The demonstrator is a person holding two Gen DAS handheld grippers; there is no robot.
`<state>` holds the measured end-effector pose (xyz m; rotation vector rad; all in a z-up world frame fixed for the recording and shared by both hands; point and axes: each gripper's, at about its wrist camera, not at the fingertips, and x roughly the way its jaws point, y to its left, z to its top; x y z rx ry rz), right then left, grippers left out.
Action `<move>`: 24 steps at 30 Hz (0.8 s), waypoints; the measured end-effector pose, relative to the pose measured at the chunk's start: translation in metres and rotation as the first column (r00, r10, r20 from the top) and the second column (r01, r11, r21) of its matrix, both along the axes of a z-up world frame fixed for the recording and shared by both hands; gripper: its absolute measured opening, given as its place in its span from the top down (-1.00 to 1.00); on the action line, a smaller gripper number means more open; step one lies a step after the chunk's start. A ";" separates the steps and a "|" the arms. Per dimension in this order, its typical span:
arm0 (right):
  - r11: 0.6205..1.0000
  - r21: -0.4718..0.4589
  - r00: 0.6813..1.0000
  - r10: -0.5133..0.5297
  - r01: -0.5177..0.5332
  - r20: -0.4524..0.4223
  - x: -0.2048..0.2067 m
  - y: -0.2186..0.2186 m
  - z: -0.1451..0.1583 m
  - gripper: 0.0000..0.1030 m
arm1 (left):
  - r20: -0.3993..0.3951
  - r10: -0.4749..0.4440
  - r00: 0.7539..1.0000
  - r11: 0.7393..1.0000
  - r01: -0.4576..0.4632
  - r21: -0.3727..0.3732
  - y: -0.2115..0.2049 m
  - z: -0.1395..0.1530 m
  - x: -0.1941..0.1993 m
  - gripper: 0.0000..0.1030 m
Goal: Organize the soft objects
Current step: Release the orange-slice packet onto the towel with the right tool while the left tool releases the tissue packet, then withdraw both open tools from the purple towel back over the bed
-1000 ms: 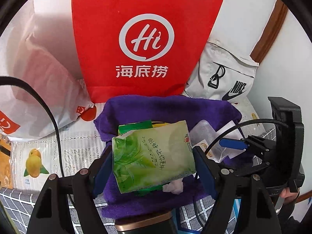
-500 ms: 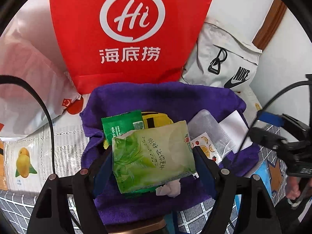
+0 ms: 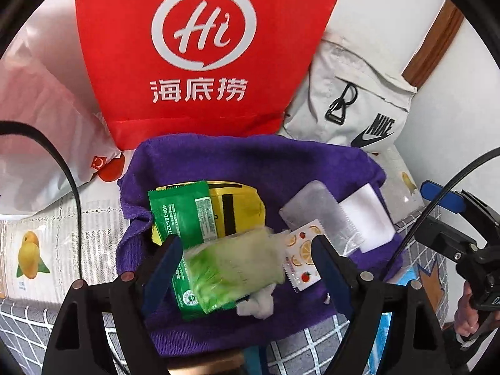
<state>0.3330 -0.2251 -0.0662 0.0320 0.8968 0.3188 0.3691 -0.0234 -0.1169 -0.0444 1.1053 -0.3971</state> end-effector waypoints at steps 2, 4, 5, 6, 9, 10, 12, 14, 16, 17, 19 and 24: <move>1.000 -0.005 1.000 0.001 0.000 0.025 -0.007 0.001 0.008 -0.54 | 0.012 0.010 1.000 1.000 -0.010 0.007 0.002 0.007 -0.004 -0.62; 1.000 -0.005 0.999 -0.003 0.004 0.047 -0.013 0.000 0.016 -0.54 | 0.026 0.019 0.999 1.000 -0.020 0.017 0.004 0.017 -0.008 -0.62; 1.000 -0.002 0.998 -0.015 0.015 0.062 -0.018 -0.002 0.021 -0.54 | 0.033 0.020 0.999 1.000 -0.021 0.019 0.005 0.020 -0.010 -0.62; 1.000 0.006 0.997 -0.025 0.025 0.068 -0.022 -0.004 0.024 -0.54 | 0.045 0.021 0.999 0.999 -0.023 0.023 0.007 0.025 -0.014 -0.62; 0.999 0.030 0.998 -0.042 0.040 0.053 -0.033 -0.008 0.030 -0.54 | 0.077 0.029 0.997 0.999 -0.031 0.035 0.010 0.040 -0.023 -0.62; 0.999 0.036 0.998 -0.041 0.039 0.048 -0.039 -0.009 0.032 -0.54 | 0.084 0.029 0.996 0.999 -0.032 0.036 0.010 0.043 -0.025 -0.62; 0.998 0.037 0.998 -0.042 0.041 0.046 -0.050 -0.011 0.036 -0.54 | 0.097 0.031 0.995 0.999 -0.035 0.036 0.012 0.050 -0.030 -0.62; 0.997 0.050 0.998 -0.053 0.050 0.047 -0.064 -0.012 0.040 -0.54 | 0.115 0.037 0.993 0.998 -0.042 0.040 0.012 0.057 -0.035 -0.62; 0.997 0.073 0.998 -0.042 0.039 0.040 -0.077 -0.011 0.043 -0.54 | 0.137 0.037 0.990 0.998 -0.044 0.051 0.010 0.065 -0.042 -0.62; 0.996 0.082 0.999 -0.034 0.031 0.035 -0.083 -0.010 0.044 -0.54 | 0.149 0.034 0.988 0.998 -0.043 0.055 0.009 0.069 -0.046 -0.62; 0.996 0.087 0.999 -0.023 0.021 0.029 -0.096 -0.007 0.046 -0.54 | 0.174 0.028 0.984 0.997 -0.039 0.059 0.007 0.077 -0.054 -0.62; 0.994 0.104 1.000 -0.011 0.008 0.025 -0.127 -0.002 0.051 -0.54 | 0.176 0.006 0.984 0.999 -0.013 0.040 0.004 0.097 -0.078 -0.62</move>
